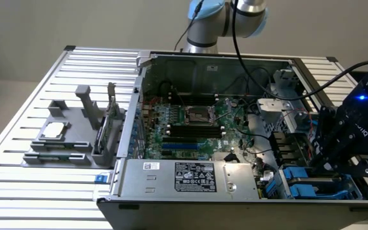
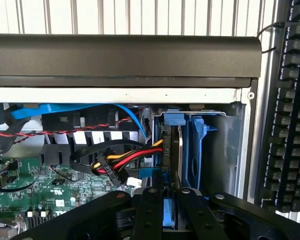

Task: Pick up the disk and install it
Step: 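Insert the second disk wire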

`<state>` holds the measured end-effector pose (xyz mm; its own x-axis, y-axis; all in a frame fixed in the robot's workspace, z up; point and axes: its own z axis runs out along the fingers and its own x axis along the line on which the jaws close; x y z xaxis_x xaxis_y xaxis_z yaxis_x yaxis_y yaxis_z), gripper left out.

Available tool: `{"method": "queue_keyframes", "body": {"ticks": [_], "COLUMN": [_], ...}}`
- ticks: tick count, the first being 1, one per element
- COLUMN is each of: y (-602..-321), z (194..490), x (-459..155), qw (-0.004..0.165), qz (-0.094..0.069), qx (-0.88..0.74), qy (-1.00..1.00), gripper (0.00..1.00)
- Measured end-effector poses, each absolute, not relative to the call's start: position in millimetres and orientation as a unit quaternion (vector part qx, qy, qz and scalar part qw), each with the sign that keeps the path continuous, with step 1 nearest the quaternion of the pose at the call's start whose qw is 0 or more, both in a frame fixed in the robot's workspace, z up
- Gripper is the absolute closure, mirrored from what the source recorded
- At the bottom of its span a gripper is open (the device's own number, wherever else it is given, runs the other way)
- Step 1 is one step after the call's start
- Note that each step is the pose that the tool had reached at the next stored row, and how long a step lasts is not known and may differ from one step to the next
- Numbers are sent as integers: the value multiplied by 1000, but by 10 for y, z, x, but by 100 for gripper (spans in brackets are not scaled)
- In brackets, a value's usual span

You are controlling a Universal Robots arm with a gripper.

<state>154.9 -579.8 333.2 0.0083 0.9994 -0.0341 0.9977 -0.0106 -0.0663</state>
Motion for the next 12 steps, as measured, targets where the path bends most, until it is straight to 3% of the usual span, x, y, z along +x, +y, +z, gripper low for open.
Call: {"method": "queue_keyframes", "body": {"ticks": [12], "y": [-5819], "z": [3325], "x": [1550], "qw": [13], "qz": [34], "qx": [-710], "qy": [-703], "gripper": [84]}}
